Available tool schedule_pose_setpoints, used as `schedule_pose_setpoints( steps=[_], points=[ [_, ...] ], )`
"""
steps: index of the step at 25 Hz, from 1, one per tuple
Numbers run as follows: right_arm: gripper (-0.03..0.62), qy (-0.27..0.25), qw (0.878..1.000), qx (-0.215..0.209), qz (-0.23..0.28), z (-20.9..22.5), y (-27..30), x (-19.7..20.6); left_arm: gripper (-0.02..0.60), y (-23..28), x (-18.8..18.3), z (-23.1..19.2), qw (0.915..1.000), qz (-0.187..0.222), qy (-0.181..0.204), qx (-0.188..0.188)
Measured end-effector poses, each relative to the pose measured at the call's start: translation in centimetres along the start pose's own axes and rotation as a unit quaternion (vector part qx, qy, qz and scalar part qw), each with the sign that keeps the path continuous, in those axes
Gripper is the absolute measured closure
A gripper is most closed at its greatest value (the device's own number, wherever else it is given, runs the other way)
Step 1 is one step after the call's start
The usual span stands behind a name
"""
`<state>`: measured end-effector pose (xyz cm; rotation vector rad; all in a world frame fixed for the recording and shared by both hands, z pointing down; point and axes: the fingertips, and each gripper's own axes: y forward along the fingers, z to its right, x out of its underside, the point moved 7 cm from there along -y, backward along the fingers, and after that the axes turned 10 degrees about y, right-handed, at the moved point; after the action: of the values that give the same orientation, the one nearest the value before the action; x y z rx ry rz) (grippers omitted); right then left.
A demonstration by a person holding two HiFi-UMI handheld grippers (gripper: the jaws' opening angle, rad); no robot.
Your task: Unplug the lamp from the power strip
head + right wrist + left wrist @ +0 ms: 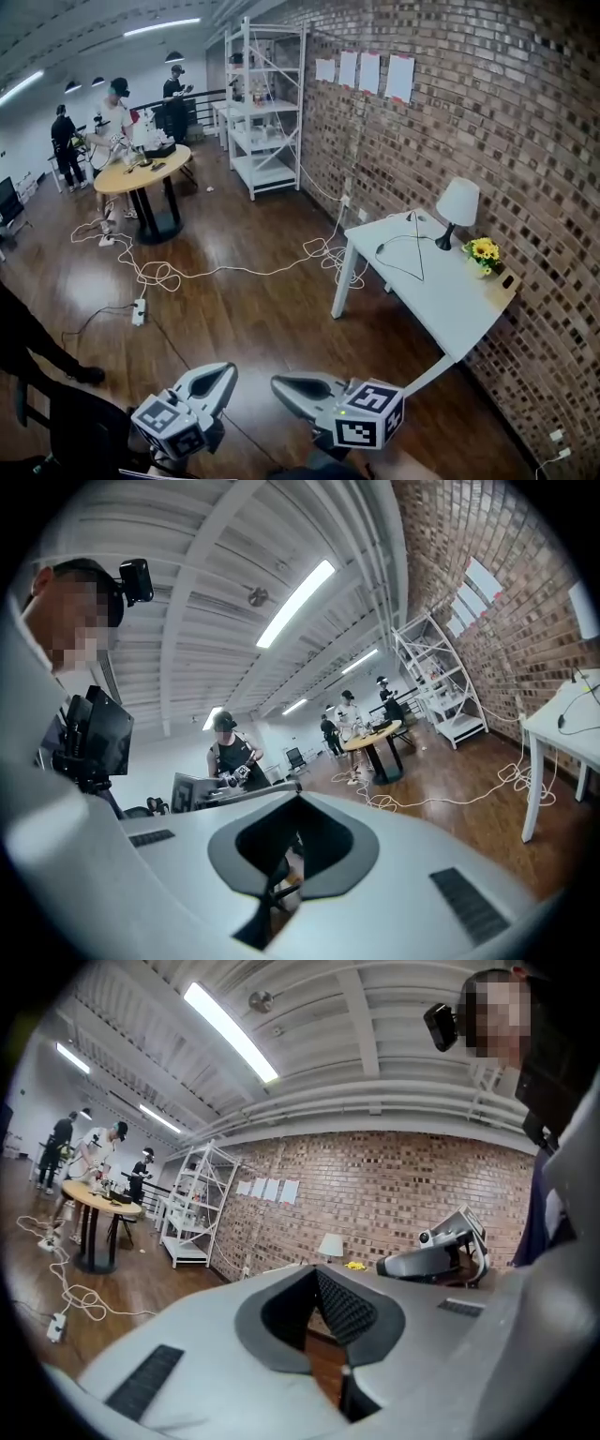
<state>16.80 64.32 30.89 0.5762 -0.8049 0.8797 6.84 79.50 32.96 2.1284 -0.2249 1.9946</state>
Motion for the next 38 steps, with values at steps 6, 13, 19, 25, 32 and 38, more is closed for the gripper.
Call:
schedule_pose_setpoints(
  steps=[6, 13, 19, 25, 32, 38],
  points=[
    [0.603, 0.005, 1.0, 0.006, 0.018, 4.4, -1.8, -2.4, 0.558, 5.1, -1.4, 0.0, 0.9999, -0.009, 0.001, 0.01],
    [0.603, 0.027, 0.999, -0.011, 0.028, 10.2, -3.2, -5.8, 0.558, 13.1, -2.0, -0.3, 0.9992, -0.035, 0.008, 0.016],
    [0.603, 0.035, 0.999, -0.02, 0.036, 14.8, -5.2, -8.4, 0.558, 18.9, -1.6, 0.7, 0.9978, -0.061, 0.013, 0.024],
    [0.603, 0.062, 0.997, -0.027, 0.036, 19.0, -7.8, -9.8, 0.558, 24.0, -1.7, 1.2, 0.9965, -0.082, 0.0, 0.018],
    [0.603, 0.077, 0.996, -0.033, 0.029, 22.9, -9.6, -10.9, 0.558, 28.7, -2.0, 1.7, 0.996, -0.089, 0.011, 0.005],
    [0.603, 0.071, 0.996, -0.032, 0.03, 24.2, -9.9, -11.9, 0.558, 30.0, -2.0, 1.5, 0.9958, -0.091, 0.005, 0.004]
  ],
)
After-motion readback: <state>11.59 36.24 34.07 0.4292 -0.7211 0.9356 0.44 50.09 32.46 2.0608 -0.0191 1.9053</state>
